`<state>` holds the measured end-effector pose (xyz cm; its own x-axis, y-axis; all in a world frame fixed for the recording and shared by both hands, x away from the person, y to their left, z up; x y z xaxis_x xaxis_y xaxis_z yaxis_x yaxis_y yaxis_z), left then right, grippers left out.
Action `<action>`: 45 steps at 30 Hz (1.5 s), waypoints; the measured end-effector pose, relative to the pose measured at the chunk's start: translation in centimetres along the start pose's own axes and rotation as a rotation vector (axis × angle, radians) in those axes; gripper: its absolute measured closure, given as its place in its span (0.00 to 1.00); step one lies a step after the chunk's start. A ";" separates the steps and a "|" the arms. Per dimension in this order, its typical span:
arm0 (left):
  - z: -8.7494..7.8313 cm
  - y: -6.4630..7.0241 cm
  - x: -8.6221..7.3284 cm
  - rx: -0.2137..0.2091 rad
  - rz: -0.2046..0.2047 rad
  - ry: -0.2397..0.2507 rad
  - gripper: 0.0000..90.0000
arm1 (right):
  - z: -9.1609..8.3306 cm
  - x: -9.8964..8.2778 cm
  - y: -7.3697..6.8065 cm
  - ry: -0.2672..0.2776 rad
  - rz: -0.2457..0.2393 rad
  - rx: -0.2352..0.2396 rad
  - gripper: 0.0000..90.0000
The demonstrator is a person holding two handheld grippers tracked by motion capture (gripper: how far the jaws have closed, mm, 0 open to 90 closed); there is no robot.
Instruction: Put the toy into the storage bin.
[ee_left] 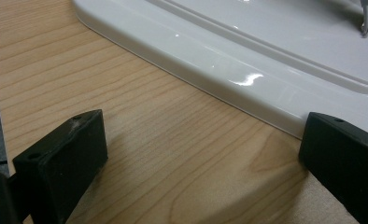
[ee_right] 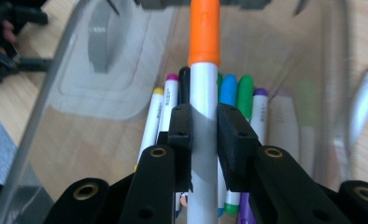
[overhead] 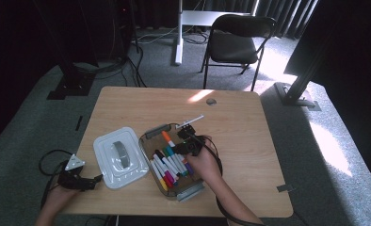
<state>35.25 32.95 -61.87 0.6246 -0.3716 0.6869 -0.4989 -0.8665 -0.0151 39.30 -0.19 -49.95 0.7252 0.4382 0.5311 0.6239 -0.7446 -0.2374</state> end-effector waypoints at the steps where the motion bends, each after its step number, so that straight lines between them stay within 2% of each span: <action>1: 0.0 0.0 0.0 0.000 0.000 0.000 0.02 | 0.4 -0.1 -0.1 -0.013 -0.005 -0.003 0.85; 8: 0.0 0.0 0.0 0.000 0.001 0.001 0.02 | 2.7 -0.7 -0.6 -0.105 -0.034 -0.030 0.85; 13: 0.0 0.0 0.0 -0.001 -0.001 0.000 0.02 | 3.9 -1.3 -0.4 -0.171 -0.038 -0.051 0.85; 17: 0.0 0.0 0.0 -0.001 0.000 0.000 0.02 | 4.4 -1.5 -0.4 -0.199 -0.069 -0.085 0.85; 21: 0.0 0.0 0.0 -0.001 -0.001 0.000 0.02 | 4.6 -1.6 -0.4 -0.210 -0.063 -0.076 0.85; 22: 0.0 0.0 0.0 -0.002 -0.001 0.000 0.02 | 4.6 -1.7 -0.4 -0.224 -0.060 -0.069 0.84; 26: 0.0 0.0 0.0 -0.001 -0.001 0.000 0.02 | 4.6 -1.7 -0.5 -0.224 -0.066 -0.067 0.79; 33: 0.0 0.0 0.0 -0.001 -0.001 0.001 0.02 | 3.4 -1.3 -0.9 -0.164 -0.065 -0.031 0.75; 34: 0.0 0.0 0.0 -0.001 0.002 0.000 0.02 | 1.9 -0.9 -0.9 -0.108 -0.052 0.003 0.74; 36: 0.0 0.0 0.0 -0.001 0.000 0.001 0.02 | 0.6 -0.5 -0.8 -0.065 -0.041 0.022 0.72; 39: 0.0 0.0 0.0 -0.001 0.000 0.002 0.02 | -0.8 -0.1 -0.4 -0.026 -0.031 0.027 0.71; 40: 0.0 0.0 0.0 -0.001 0.000 0.001 0.02 | -2.2 0.4 0.2 0.021 -0.012 0.032 0.69; 43: 0.0 0.0 0.0 -0.001 0.000 0.002 0.02 | -4.2 1.1 1.3 0.085 0.017 0.032 0.66; 45: 0.0 0.0 0.0 -0.001 -0.001 0.002 0.02 | -4.7 1.3 1.7 0.101 0.025 0.027 0.65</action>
<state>35.26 32.92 -61.86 0.6239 -0.3705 0.6881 -0.4992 -0.8664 -0.0139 39.92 -3.32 -45.82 0.7081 0.3659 0.6039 0.6149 -0.7400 -0.2726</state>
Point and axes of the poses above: each handheld gripper's, and its own axes: z roughly forward along the jaws, x roughly out of its top, y roughly to its right, the point moved 10 cm from there along z, roughly forward along the jaws
